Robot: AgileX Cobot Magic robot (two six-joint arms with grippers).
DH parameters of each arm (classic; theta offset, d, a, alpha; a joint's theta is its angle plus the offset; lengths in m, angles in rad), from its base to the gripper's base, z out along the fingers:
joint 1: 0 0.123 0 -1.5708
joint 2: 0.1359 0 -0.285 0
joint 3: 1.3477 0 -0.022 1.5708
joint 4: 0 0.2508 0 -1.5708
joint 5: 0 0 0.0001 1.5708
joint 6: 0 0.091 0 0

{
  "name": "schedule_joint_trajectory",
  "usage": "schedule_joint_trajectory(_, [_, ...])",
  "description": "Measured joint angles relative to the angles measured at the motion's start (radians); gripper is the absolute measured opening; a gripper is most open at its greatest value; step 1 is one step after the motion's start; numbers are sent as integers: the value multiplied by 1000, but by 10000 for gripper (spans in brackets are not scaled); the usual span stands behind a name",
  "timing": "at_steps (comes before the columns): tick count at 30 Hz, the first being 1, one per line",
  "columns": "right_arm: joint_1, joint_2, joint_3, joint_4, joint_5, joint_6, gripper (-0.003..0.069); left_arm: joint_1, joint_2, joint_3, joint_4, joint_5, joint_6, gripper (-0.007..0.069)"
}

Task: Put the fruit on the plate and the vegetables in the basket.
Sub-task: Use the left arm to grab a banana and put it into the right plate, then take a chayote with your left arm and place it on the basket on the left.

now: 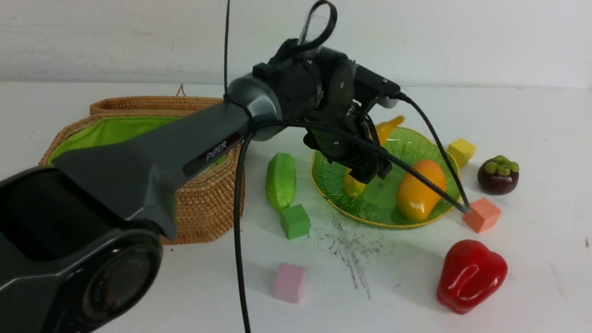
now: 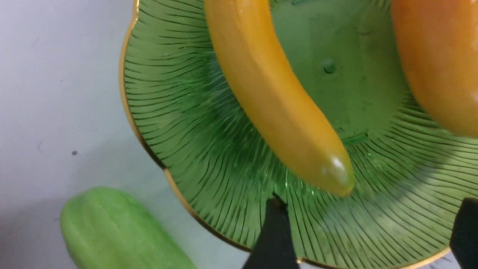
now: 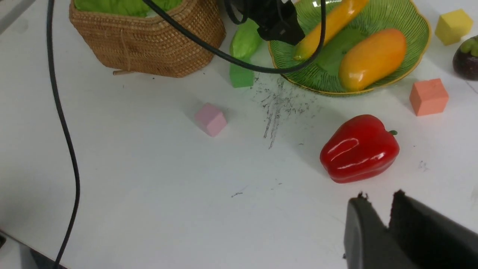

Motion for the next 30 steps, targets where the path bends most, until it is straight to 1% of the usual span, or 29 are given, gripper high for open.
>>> schedule_joint_trajectory(1, [0, 0, 0, -3, 0, 0, 119, -3, -18, 0, 0, 25, -14, 554])
schedule_joint_trajectory(2, [0, 0, 0, -4, 0, 0, 120, -5, -53, 0, 0, 59, -40, 520])
schedule_joint_trajectory(3, [0, 0, 0, -4, 0, 0, 120, -6, -68, 0, 0, 77, -57, 507])
schedule_joint_trajectory(5, [0, 0, 0, -4, 0, 0, 122, -11, -108, -2, 8, 130, -110, 434])
schedule_joint_trajectory(6, [0, 0, 0, -7, 0, 0, 123, -13, -137, -3, 25, 178, -155, 351])
schedule_joint_trajectory(7, [0, 0, 0, -10, 0, 0, 124, -13, -143, -4, 31, 193, -166, 314])
schedule_joint_trajectory(8, [0, 0, 0, -18, 0, 0, 125, -13, -155, -8, 65, 247, -202, 231])
schedule_joint_trajectory(9, [0, 0, 0, -23, 0, 0, 127, -11, -155, -10, 84, 269, -216, 183])
schedule_joint_trajectory(10, [0, 0, 0, -30, 0, 0, 128, -9, -148, -10, 105, 293, -234, 150])
schedule_joint_trajectory(12, [0, 0, 0, -33, 0, 0, 128, 1, -126, -10, 120, 307, -247, 129])
schedule_joint_trajectory(13, [0, 0, 0, -33, 0, 0, 128, 8, -107, -10, 126, 306, -252, 133])
schedule_joint_trajectory(16, [0, 0, 0, -33, -2, 0, 128, 26, -57, -10, 139, 282, -256, 197])
schedule_joint_trajectory(18, [0, 0, 0, -33, -8, 0, 128, 42, -9, -10, 181, 226, -262, 312])
schedule_joint_trajectory(19, [0, 0, 0, -32, -9, 0, 128, 45, 7, -9, 206, 208, -267, 349])
schedule_joint_trajectory(20, [0, 0, 0, -29, -10, 0, 128, 49, 22, -9, 234, 179, -282, 402])
schedule_joint_trajectory(24, [0, 0, 0, -23, -11, 0, 128, 50, 59, -9, 328, 109, -331, 518])
schedule_joint_trajectory(27, [0, 0, 0, -22, -11, 0, 128, 53, 79, -9, 361, 76, -359, 565])
schedule_joint_trajectory(30, [0, 0, 0, -21, -11, 0, 128, 62, 92, -9, 367, 68, -373, 575])
